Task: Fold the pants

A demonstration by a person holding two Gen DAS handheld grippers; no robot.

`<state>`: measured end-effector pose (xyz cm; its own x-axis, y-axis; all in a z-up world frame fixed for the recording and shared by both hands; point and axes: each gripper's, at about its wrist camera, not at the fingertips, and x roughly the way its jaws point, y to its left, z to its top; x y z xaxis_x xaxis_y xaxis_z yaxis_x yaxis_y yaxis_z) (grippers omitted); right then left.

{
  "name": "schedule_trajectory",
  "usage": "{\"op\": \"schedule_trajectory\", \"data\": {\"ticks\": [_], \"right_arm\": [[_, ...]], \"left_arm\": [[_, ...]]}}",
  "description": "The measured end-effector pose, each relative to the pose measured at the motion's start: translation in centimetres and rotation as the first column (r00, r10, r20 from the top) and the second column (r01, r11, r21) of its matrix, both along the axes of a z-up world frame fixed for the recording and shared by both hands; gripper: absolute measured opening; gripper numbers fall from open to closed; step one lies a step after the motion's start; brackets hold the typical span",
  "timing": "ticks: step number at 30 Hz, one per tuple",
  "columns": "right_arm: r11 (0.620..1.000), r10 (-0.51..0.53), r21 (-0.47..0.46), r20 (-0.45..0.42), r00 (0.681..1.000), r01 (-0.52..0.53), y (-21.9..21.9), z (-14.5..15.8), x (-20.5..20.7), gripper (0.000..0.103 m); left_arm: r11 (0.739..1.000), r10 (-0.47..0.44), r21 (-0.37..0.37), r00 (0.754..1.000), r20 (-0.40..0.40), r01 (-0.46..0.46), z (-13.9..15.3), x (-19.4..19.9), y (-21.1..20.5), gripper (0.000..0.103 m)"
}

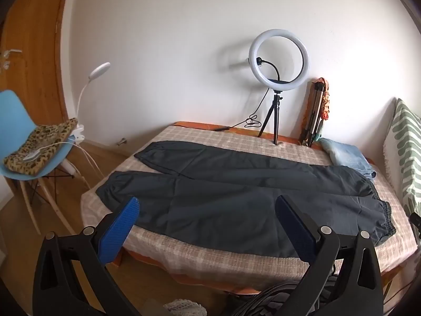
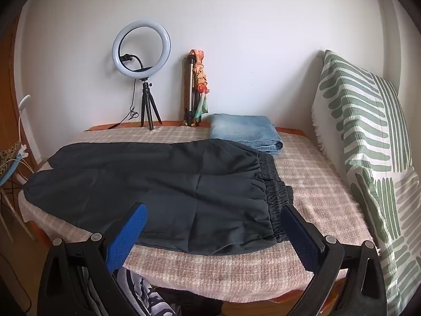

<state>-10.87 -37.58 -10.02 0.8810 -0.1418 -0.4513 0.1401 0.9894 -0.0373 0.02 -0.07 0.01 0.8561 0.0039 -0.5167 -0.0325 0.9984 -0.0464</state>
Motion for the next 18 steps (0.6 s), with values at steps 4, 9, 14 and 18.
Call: {"op": "schedule_trajectory", "data": {"ticks": [4, 9, 14, 18], "right_arm": [[1.0, 0.003, 0.001, -0.009, 1.0, -0.003, 0.1, 0.0, 0.2, 0.102], [1.0, 0.01, 0.001, -0.01, 1.0, -0.01, 0.5, 0.4, 0.4, 0.102], [1.0, 0.01, 0.0, -0.011, 1.0, -0.01, 0.7, 0.6, 0.6, 0.102], [1.0, 0.011, 0.008, -0.003, 1.0, -0.011, 0.5, 0.2, 0.4, 0.102]], "left_arm": [[1.0, -0.004, 0.013, 1.0, 0.028, 0.004, 0.1, -0.5, 0.0, 0.103], [1.0, 0.018, 0.023, 0.999, 0.03, -0.018, 0.2, -0.7, -0.4, 0.103], [1.0, 0.008, 0.021, 1.0, 0.013, -0.009, 0.3, -0.4, -0.4, 0.103], [1.0, 0.009, 0.02, 1.0, 0.017, -0.01, 0.4, -0.3, -0.3, 0.103]]}}
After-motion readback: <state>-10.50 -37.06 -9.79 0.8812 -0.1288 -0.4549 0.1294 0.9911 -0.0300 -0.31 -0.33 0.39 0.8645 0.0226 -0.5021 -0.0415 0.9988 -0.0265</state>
